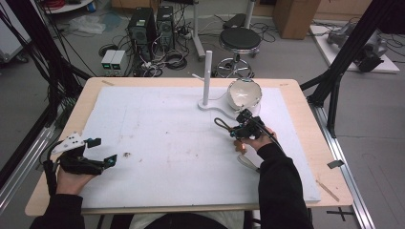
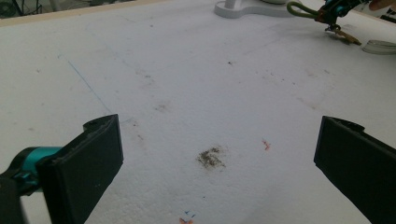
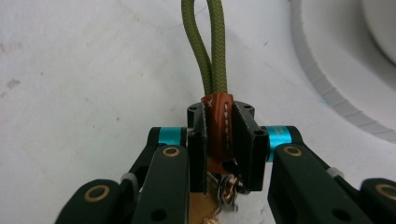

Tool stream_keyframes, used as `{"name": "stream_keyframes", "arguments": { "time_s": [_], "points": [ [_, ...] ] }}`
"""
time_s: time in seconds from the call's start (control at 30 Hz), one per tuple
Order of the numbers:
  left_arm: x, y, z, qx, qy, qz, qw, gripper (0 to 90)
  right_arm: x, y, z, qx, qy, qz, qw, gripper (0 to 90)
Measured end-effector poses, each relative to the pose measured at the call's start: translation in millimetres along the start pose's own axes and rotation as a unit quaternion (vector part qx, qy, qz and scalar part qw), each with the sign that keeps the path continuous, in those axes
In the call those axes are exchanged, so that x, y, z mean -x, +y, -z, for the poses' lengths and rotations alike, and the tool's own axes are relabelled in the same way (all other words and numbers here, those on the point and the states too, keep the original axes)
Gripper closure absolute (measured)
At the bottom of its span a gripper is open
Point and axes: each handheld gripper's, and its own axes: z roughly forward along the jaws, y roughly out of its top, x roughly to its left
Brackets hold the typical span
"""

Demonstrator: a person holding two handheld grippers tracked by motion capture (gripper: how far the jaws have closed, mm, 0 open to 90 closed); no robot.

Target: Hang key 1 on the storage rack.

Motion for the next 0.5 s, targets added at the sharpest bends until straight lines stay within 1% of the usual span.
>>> {"name": "stream_keyframes", "arguments": {
  "time_s": [0.07,0.1,0.13,0.17,0.33,0.37,0.43,0.5],
  "points": [
    [0.2,0.0,0.1,0.000,0.000,0.001,1.0000,1.7,1.5,-0.3,5.1,0.009,0.002,-0.010,0.9999,76.8],
    [0.3,0.1,0.1,0.000,0.000,0.001,1.0000,1.7,2.1,-0.2,9.1,0.019,0.001,-0.013,0.9997,76.8],
    [0.4,0.1,0.0,0.000,0.000,0.001,1.0000,1.7,2.1,-0.2,9.1,0.019,0.001,-0.013,0.9997,76.8],
    [0.5,0.1,0.0,0.000,0.000,0.001,1.0000,1.7,2.4,-0.2,12.1,0.026,0.005,-0.015,0.9995,76.8],
    [0.2,0.1,-0.2,-0.001,-0.001,0.000,1.0000,1.7,2.6,0.1,17.0,0.038,0.005,-0.018,0.9991,76.7],
    [0.2,0.1,-0.2,-0.002,-0.001,0.000,1.0000,1.7,2.1,1.5,20.7,0.044,0.005,-0.023,0.9988,76.7],
    [0.3,0.1,-0.2,-0.002,-0.001,0.000,1.0000,1.7,1.5,2.6,22.8,0.047,0.005,-0.024,0.9986,76.7],
    [0.3,0.1,-0.2,-0.001,-0.001,0.000,1.0000,1.7,-0.2,6.0,27.5,0.052,0.004,-0.020,0.9985,76.7]
  ]
}}
